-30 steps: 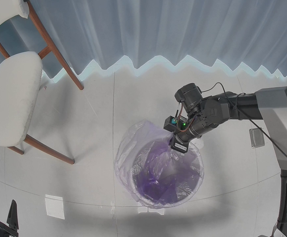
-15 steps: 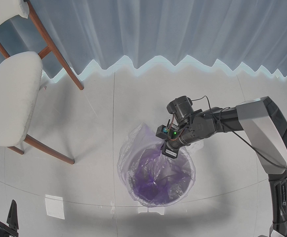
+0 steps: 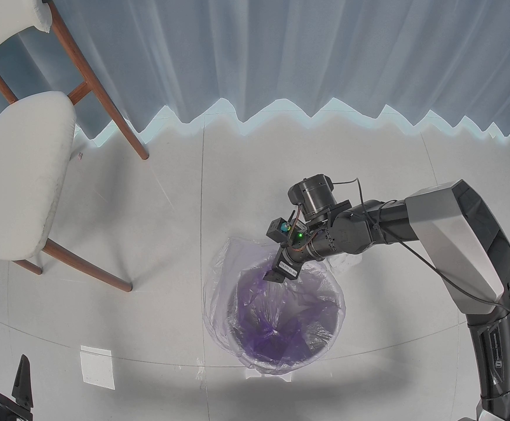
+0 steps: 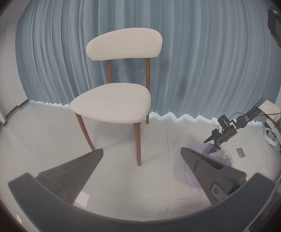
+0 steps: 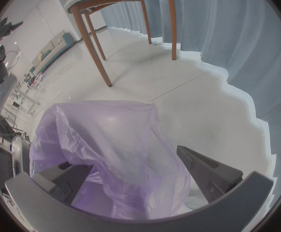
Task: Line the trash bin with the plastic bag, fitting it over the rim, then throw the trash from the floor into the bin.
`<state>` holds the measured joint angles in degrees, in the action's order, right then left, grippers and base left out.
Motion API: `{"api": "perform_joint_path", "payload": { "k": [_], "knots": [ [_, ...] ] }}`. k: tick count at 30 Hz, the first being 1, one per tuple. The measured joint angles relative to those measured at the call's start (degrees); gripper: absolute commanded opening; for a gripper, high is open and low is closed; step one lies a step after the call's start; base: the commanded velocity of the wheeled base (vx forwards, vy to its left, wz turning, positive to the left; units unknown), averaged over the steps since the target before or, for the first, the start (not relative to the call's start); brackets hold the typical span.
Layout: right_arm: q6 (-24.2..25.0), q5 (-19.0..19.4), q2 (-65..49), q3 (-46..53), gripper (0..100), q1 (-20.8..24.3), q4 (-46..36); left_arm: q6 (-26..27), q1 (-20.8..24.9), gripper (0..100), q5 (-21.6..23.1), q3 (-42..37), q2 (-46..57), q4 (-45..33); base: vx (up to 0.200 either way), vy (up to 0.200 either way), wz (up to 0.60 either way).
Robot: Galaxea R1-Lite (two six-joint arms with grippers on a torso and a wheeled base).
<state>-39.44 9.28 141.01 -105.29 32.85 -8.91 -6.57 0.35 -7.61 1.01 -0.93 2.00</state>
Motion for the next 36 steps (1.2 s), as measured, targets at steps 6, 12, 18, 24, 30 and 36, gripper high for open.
{"api": "perform_joint_path", "payload": {
  "k": [6,12,18,24,30,36],
  "knots": [
    [2.8,0.2,-1.9,0.4,100,-1.2,0.3,0.0,0.0,100,0.0,0.0,0.0,0.0,0.0,0.0,0.0],
    [6.3,3.5,-6.1,2.9,100,-2.9,0.2,0.0,0.0,100,0.0,0.0,0.0,0.0,0.0,0.0,0.0],
    [9.8,7.9,-12.2,12.4,100,-3.8,0.7,0.0,0.0,100,0.0,0.0,0.0,0.0,0.0,0.0,0.0],
    [11.9,10.2,-18.4,26.4,100,-4.3,7.7,0.0,0.0,100,0.0,0.0,0.0,0.0,0.0,0.0,0.0],
    [20.8,11.3,-27.7,41.0,100,-7.0,15.6,0.0,0.0,100,0.0,0.0,0.0,0.0,0.0,0.0,0.0],
    [35.9,10.7,-42.6,54.7,100,-11.0,20.5,0.0,0.0,100,0.0,0.0,0.0,0.0,0.0,0.0,0.0]
  ]
}}
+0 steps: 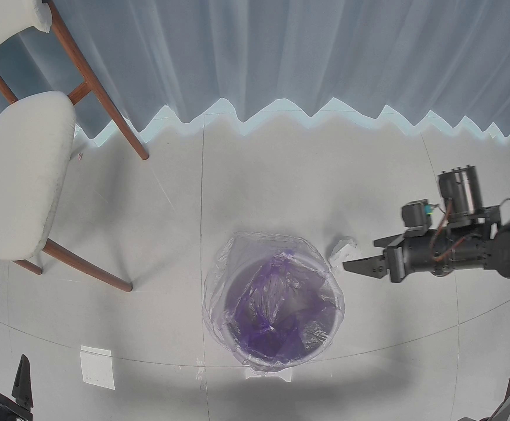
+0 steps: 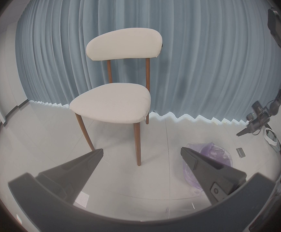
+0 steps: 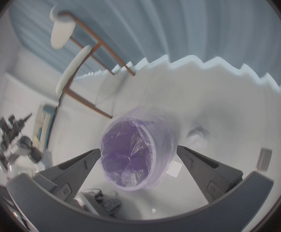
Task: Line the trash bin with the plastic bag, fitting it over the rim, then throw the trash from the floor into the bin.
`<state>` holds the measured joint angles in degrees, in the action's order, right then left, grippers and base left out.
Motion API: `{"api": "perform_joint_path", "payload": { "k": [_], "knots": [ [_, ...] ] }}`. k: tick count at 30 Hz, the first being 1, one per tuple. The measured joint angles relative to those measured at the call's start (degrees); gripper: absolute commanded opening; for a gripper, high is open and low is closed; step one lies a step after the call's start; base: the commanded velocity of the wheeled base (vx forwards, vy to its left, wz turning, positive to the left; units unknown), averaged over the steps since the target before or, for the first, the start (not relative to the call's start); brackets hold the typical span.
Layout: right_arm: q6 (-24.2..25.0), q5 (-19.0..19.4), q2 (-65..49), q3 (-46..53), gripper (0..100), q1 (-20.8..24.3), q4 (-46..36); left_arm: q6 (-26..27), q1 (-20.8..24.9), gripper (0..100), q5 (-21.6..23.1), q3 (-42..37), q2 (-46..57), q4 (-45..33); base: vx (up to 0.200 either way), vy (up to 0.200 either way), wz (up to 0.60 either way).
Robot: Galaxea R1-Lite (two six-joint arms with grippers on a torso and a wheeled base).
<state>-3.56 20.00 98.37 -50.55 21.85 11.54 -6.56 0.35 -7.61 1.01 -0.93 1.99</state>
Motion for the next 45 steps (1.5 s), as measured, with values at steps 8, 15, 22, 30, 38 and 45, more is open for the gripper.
{"api": "perform_joint_path", "payload": {
  "k": [8,15,22,30,38,45],
  "knots": [
    [17.6,-8.4,-22.0,16.8,100,-4.4,2.4,-0.3,0.0,100,-0.1,0.0,0.0,0.0,0.0,0.0,0.0],
    [26.1,-26.6,-40.4,26.7,100,-7.3,4.0,-1.5,0.0,100,0.2,0.0,0.0,0.0,-0.143,0.0,0.0],
    [23.0,-32.6,-55.5,36.3,100,-9.7,4.7,-3.6,0.1,100,1.5,0.0,0.0,0.0,-0.2,0.0,0.0],
    [23.8,-32.1,-61.8,38.8,100,-10.1,5.1,-3.0,0.0,100,2.2,0.0,0.0,0.8,-0.075,0.0,0.0],
    [29.7,-30.2,-54.6,34.1,100,-9.1,5.3,0.2,5.8,100,2.6,6.3,-4.0,1.9,0.0,0.0,0.0],
    [33.9,-29.7,-46.4,31.8,100,-8.6,9.0,-4.2,21.2,100,2.6,17.3,-18.1,2.3,0.0,0.0,0.0]
  ]
}}
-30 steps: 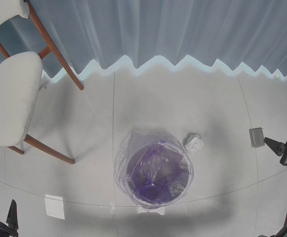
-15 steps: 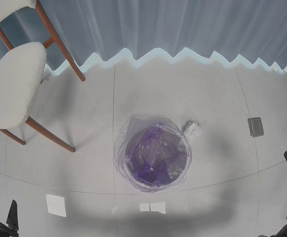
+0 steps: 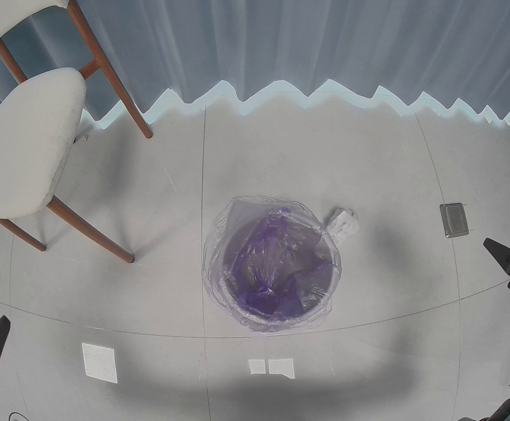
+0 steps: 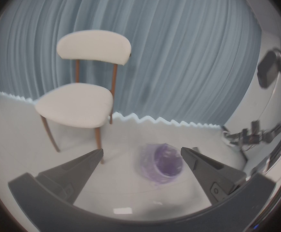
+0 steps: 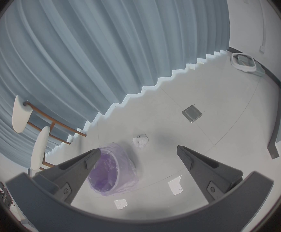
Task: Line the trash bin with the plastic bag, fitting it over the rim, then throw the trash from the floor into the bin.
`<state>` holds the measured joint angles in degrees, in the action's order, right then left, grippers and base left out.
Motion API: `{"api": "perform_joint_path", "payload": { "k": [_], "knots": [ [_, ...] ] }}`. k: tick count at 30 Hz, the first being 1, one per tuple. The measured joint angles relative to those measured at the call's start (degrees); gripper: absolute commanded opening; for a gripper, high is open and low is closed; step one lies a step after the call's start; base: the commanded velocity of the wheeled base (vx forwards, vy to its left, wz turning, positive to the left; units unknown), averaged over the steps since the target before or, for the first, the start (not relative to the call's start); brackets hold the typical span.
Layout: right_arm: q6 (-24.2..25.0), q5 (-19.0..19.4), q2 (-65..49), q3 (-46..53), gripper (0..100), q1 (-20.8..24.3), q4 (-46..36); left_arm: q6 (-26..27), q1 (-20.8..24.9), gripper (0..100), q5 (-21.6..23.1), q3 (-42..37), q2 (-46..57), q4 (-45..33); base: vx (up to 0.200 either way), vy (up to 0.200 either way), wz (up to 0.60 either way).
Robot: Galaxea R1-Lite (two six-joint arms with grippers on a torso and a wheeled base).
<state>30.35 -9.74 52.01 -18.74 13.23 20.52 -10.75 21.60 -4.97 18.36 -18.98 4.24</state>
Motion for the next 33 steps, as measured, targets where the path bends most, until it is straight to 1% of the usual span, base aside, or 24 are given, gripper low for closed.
{"api": "perform_joint_path", "payload": {
  "k": [3,6,7,10,12,13,15,18,22,24,27,30,33],
  "knots": [
    [1.8,0.0,4.0,-0.4,100,0.2,3.0,-4.9,4.3,100,0.7,4.5,-8.1,0.4,0.0,0.0,0.0],
    [3.1,0.1,7.6,-0.6,100,0.3,6.3,-9.0,6.5,100,3.2,7.5,-15.9,1.5,0.0,0.0,0.0],
    [3.6,0.1,8.9,-0.5,100,0.3,7.6,-10.5,7.1,100,4.9,8.2,-18.8,2.3,0.0,0.0,0.0],
    [5.0,0.1,12.7,-0.2,100,0.5,11.2,-14.7,7.9,100,11.7,9.2,-27.2,5.2,0.0,0.0,0.0],
    [6.1,0.2,15.3,0.2,100,0.6,13.7,-17.5,8.2,100,17.8,8.9,-33.2,7.8,0.0,0.0,0.0],
    [6.7,0.2,16.7,0.5,100,0.6,15.0,-19.0,8.3,100,21.6,8.2,-36.5,9.4,0.0,0.0,0.0],
    [7.6,0.2,18.7,0.9,100,0.8,16.6,-20.7,8.4,100,26.3,6.3,-41.3,11.6,0.0,0.0,0.0],
    [8.7,0.2,21.6,1.7,100,1.0,18.6,-22.6,8.2,100,30.6,2.8,-49.3,15.7,0.0,0.0,0.0],
    [9.7,0.3,24.0,2.4,100,1.3,19.9,-23.6,7.1,100,30.6,0.0,-57.7,23.5,0.0,0.0,0.0],
    [10.0,0.3,25.0,2.7,100,1.4,20.3,-22.7,6.4,100,30.3,-1.3,-62.0,27.4,0.0,0.0,0.0],
    [10.2,0.3,26.0,3.0,100,1.5,20.7,-19.6,5.2,100,30.1,-2.9,-67.5,31.2,0.0,0.0,0.0],
    [10.3,0.3,26.6,3.2,100,1.6,20.9,-13.8,3.8,100,29.9,-4.6,-73.5,35.9,0.0,0.0,0.0],
    [10.4,0.3,27.0,3.8,100,1.6,21.2,-10.0,2.5,100,29.6,-6.4,-80.3,44.5,0.0,0.0,0.0]
  ]
}}
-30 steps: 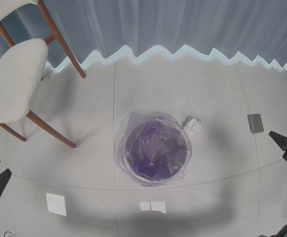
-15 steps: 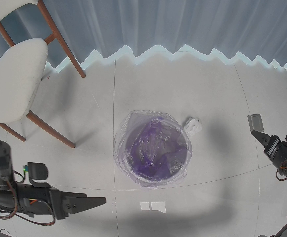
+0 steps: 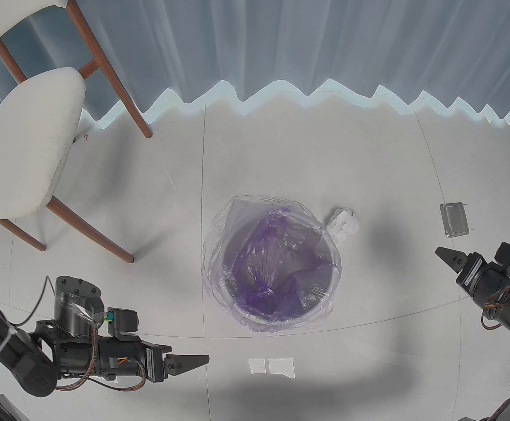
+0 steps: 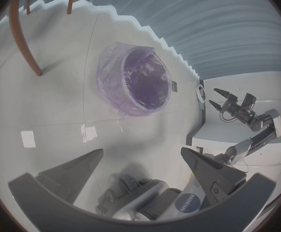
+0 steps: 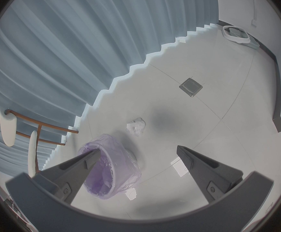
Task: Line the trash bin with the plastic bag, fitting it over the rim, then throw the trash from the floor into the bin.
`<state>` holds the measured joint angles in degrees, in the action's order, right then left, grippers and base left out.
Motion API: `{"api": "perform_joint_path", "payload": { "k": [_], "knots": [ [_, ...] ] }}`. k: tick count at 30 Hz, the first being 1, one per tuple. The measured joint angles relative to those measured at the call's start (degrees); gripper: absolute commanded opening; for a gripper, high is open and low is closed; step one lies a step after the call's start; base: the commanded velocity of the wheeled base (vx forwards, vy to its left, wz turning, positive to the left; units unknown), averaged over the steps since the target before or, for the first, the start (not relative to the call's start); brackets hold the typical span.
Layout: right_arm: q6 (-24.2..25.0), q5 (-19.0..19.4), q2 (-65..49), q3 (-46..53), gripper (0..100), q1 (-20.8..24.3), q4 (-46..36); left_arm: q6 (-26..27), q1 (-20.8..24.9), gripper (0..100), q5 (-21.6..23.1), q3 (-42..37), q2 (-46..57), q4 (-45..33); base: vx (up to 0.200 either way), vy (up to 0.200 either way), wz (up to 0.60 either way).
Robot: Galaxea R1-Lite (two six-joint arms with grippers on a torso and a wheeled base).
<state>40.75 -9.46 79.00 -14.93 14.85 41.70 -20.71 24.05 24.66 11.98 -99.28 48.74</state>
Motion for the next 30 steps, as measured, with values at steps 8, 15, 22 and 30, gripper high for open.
{"api": "perform_joint_path", "payload": {
  "k": [8,15,22,30],
  "knots": [
    [0.0,0.0,0.4,1.5,100,0.0,1.0,3.3,-2.0,100,-2.2,-2.3,-17.4,27.2,0.0,0.0,0.0],
    [0.1,0.0,0.5,2.3,100,0.1,1.7,6.1,-3.0,100,-8.9,-0.3,-32.3,38.4,0.0,0.0,0.0],
    [0.8,0.0,0.6,2.7,100,0.0,1.8,6.8,-3.2,100,-14.1,8.4,-40.2,39.4,0.0,0.0,0.0],
    [1.1,0.0,0.6,3.0,100,0.1,1.8,7.0,-2.9,100,-15.3,18.6,-43.6,30.8,0.0,0.0,0.0]
  ]
}}
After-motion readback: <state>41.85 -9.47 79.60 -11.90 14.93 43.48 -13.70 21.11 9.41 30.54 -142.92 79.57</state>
